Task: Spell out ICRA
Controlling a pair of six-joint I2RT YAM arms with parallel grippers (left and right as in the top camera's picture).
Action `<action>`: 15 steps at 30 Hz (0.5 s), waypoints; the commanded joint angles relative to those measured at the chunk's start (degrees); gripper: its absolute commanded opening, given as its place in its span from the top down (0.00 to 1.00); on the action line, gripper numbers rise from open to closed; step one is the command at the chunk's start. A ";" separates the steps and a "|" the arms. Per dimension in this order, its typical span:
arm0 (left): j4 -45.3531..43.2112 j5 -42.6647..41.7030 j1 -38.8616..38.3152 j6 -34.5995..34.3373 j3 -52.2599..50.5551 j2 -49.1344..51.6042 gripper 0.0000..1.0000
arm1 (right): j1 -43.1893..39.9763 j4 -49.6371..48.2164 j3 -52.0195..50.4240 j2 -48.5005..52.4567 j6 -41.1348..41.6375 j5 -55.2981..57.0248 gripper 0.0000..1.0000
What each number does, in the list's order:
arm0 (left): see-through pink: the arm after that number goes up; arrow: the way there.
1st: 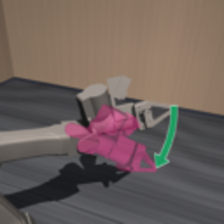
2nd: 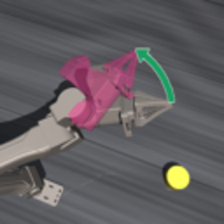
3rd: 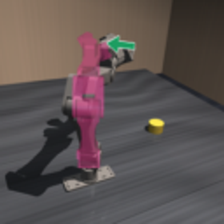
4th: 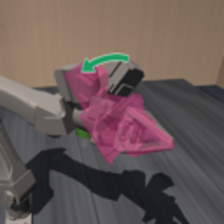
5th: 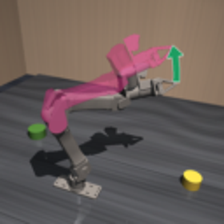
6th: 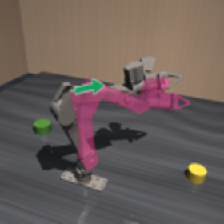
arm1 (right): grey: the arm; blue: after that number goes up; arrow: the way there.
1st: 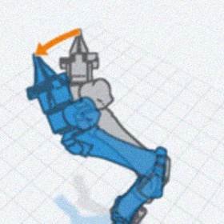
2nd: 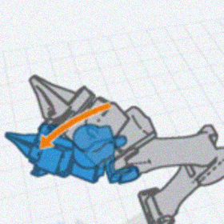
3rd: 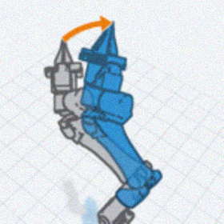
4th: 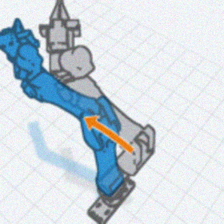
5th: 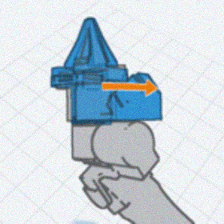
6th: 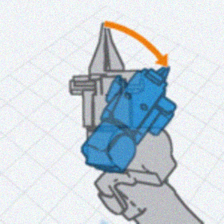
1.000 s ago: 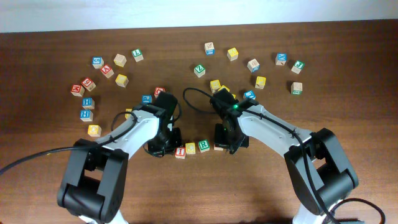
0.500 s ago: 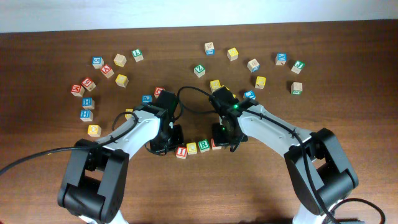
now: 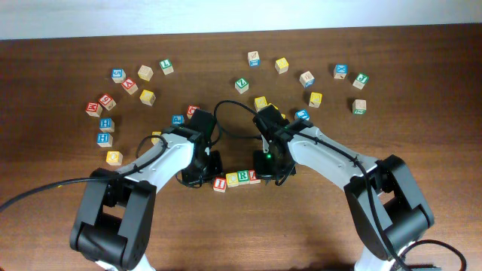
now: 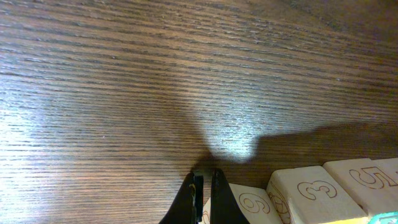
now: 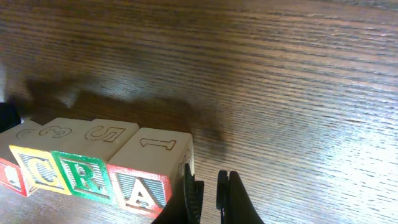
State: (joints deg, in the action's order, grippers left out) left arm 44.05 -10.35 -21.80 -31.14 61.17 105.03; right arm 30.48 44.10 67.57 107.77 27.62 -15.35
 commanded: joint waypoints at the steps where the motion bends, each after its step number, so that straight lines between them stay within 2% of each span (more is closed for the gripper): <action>1: -0.52 2.56 -0.17 -0.83 -0.28 0.83 1.00 | 0.63 -0.04 -0.31 0.31 3.41 -0.31 0.95; 5: -0.04 3.85 4.22 -0.74 0.83 0.50 1.00 | 0.63 0.00 -0.31 0.35 3.54 1.01 0.90; 7: 5.77 4.83 8.37 1.77 3.21 -1.31 1.00 | 0.63 0.00 -0.31 0.35 3.54 1.03 0.90; 9: 11.19 3.87 11.10 4.92 4.37 -7.56 1.00 | 0.63 -0.87 -0.31 0.39 3.56 1.20 0.90; 12: 21.64 -2.99 6.82 8.94 3.48 -10.67 1.00 | 0.63 -1.62 -0.31 0.39 3.58 1.20 0.89; 15: 16.15 -5.29 -2.16 1.55 -4.85 -10.34 1.00 | 0.63 -1.53 -0.31 0.39 3.56 1.18 0.89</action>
State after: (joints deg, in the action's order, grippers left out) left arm 63.64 -13.17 -19.79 -25.15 61.28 94.45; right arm 30.55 42.50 67.57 107.85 31.09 -14.83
